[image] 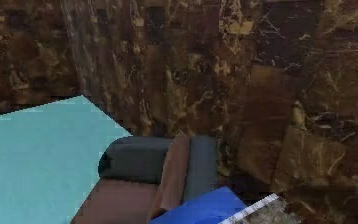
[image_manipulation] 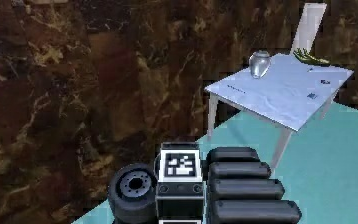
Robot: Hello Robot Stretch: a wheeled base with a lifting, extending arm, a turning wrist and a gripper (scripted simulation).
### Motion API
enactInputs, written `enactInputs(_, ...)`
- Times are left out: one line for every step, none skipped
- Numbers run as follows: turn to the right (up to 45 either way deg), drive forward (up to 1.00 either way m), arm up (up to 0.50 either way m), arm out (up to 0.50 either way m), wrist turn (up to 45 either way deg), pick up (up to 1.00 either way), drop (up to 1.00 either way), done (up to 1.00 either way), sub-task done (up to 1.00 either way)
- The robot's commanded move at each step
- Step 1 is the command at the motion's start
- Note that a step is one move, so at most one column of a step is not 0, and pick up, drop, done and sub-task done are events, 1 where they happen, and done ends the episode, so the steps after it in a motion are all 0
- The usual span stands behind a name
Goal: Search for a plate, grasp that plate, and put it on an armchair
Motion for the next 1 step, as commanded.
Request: enactInputs(-45.0,0.00,0.00,0.00,0.0,0.00,0.00,0.00,0.00)
